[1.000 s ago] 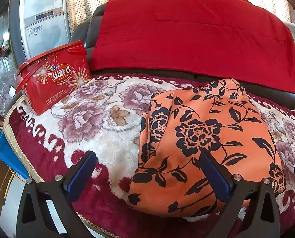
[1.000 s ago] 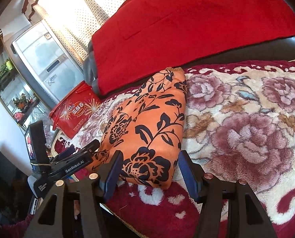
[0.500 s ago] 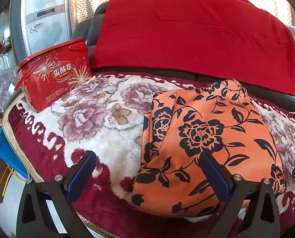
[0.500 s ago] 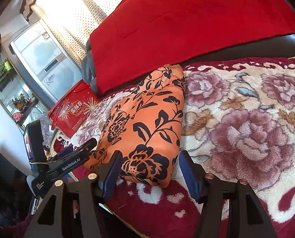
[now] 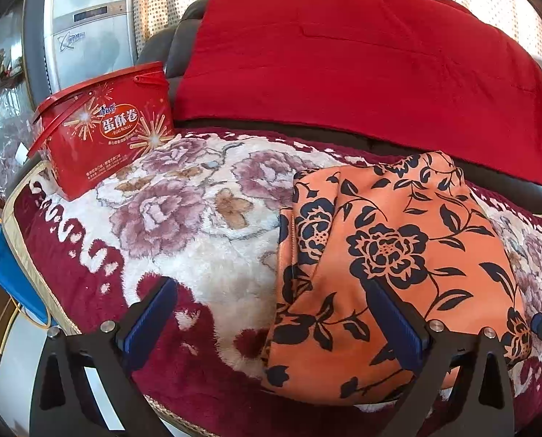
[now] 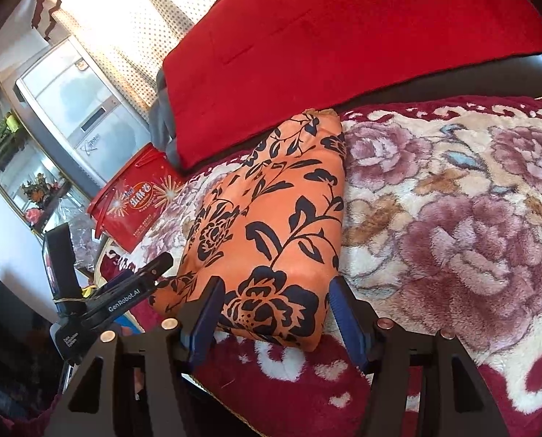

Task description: Fold small clothes

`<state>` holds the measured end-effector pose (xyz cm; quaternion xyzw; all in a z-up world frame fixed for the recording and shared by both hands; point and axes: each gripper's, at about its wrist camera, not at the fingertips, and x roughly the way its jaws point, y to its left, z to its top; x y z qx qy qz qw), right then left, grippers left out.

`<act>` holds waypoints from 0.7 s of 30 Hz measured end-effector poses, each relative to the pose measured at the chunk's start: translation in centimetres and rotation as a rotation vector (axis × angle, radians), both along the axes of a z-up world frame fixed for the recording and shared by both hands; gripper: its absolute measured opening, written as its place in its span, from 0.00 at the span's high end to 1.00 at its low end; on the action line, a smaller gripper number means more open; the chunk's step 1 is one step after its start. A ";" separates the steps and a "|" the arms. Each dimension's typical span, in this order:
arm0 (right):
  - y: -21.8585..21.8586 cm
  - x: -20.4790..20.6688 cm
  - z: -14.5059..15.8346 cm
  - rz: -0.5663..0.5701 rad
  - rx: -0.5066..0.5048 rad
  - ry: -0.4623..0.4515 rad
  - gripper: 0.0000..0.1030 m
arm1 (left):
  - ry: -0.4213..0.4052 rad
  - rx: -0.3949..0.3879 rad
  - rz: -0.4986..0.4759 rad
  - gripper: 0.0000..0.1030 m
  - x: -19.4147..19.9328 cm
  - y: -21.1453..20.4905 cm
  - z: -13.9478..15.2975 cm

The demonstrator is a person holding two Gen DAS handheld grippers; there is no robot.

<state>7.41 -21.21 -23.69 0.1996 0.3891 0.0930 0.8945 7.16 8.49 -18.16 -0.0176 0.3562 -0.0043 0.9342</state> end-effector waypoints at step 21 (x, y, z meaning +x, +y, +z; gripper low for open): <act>-0.1 5.8 -1.0 0.029 0.111 0.030 0.39 | 0.108 0.034 -0.028 0.00 1.8 -0.5 -2.5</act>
